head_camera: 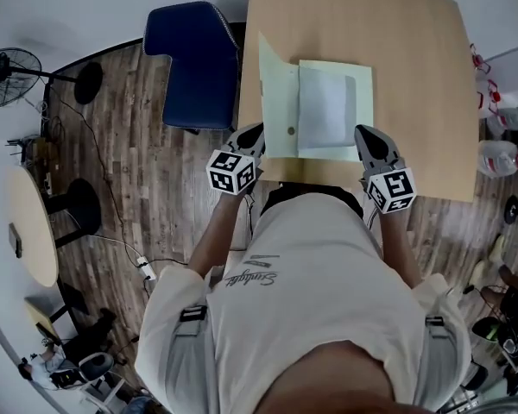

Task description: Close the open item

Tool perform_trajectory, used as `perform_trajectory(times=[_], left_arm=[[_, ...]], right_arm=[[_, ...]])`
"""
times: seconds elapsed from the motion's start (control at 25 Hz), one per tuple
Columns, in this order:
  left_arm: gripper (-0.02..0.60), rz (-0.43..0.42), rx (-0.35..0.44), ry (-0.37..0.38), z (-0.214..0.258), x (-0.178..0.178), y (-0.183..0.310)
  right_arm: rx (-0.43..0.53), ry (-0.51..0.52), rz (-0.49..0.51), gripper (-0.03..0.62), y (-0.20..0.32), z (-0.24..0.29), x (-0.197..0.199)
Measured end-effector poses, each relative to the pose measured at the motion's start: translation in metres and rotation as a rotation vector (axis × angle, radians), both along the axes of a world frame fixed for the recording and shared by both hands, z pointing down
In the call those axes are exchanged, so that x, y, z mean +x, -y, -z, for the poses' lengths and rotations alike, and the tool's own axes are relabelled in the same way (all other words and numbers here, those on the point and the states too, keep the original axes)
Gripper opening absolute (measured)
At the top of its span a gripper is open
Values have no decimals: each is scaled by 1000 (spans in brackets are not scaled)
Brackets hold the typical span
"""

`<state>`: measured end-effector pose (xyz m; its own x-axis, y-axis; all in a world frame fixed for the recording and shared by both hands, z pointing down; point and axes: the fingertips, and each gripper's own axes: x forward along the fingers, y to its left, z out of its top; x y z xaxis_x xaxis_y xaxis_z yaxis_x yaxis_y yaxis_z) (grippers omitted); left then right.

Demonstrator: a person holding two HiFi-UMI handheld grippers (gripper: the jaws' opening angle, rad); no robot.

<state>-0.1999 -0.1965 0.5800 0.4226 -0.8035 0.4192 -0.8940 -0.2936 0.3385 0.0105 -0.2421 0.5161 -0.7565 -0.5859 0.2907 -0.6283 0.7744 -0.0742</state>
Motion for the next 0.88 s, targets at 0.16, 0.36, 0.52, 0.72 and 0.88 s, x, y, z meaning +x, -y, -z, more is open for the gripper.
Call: perform_trajectory(times=[0.16,0.36,0.52,0.72,0.88], left_arm=[[15,-49,-4,4,-2,27,11],[14,-102,-34,29,-16,54,22],[14,-148,-54,60,-27,71,32],[15,-194,-80,90,-39,90,43],[15,-240,-85,120,-45,109,50]], right_arm=[[1,13,-47,-5,5,1,21],[-11,23,-93,-5,7,-4,44],[-15,23,-135,-5,9,-5,64],[-38,29,-192,-5,10,-10,89],[-49,35,-221,-5,10,-14,105]])
